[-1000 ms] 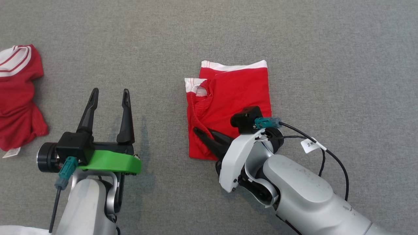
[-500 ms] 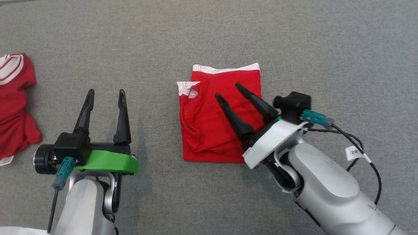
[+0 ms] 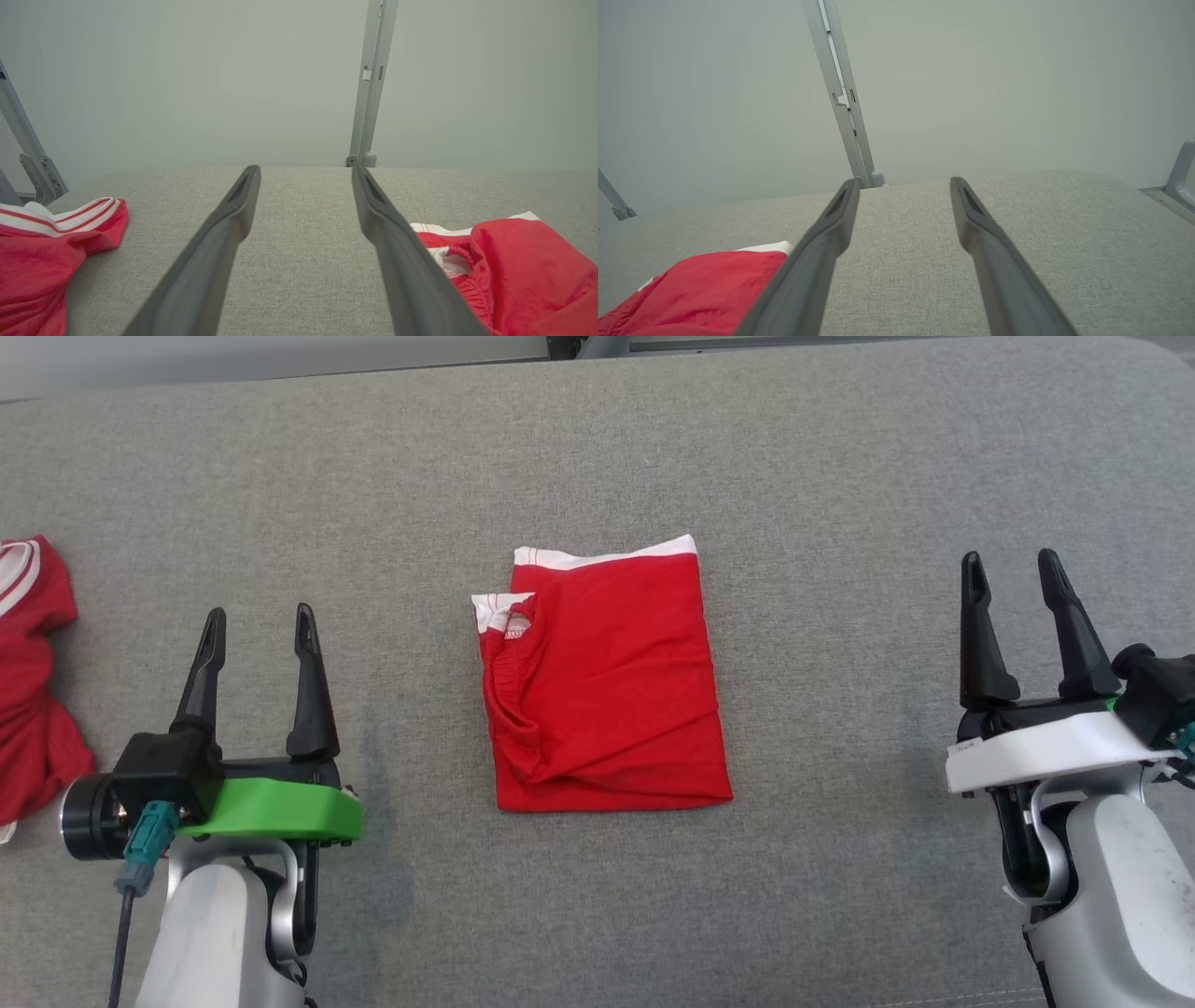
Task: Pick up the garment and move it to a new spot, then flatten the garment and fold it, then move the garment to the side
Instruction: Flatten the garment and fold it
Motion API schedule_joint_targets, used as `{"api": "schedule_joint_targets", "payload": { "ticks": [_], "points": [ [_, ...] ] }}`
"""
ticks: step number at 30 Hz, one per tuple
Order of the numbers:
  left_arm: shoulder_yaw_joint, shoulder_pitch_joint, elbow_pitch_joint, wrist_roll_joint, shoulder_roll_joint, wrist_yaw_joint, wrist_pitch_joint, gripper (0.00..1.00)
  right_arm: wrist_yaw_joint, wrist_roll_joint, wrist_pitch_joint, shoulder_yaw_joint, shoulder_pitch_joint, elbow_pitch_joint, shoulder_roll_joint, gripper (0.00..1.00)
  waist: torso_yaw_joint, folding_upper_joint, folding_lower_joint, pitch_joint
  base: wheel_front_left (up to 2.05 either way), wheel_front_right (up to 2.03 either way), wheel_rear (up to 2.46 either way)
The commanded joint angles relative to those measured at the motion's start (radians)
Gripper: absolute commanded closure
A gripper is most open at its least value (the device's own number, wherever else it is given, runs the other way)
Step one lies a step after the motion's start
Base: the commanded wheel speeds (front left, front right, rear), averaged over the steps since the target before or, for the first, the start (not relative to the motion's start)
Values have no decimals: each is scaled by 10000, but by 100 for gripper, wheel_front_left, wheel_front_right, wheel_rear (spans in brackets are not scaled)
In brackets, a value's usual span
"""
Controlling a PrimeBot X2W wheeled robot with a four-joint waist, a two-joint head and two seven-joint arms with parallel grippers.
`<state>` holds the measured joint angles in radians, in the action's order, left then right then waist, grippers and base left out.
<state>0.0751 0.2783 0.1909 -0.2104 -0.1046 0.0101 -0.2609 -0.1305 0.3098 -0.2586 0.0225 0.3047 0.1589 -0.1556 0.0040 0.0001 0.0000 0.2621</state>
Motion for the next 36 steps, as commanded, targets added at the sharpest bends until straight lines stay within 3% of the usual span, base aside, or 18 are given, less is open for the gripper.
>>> {"api": "schedule_joint_targets", "payload": {
  "ticks": [1, 26, 36],
  "points": [
    [-76, -155, -20, -104, -80, 44, -33, 0, -2, -134, -33, -117, -213, -171, 142, 0, -68, -1, 0, -156, 0, 0, 0],
    [133, -2465, -80, -202, -594, -111, 657, 0, -2, -760, 755, 67, -2798, -650, 253, 0, -211, -1, 0, -2605, 0, 0, 0],
    [302, -2871, -352, -315, -643, -43, 1038, 0, -2, -901, 1210, -97, -3505, -1347, 371, 0, -92, -1, 0, -2916, 0, 0, 0]
  ]
}}
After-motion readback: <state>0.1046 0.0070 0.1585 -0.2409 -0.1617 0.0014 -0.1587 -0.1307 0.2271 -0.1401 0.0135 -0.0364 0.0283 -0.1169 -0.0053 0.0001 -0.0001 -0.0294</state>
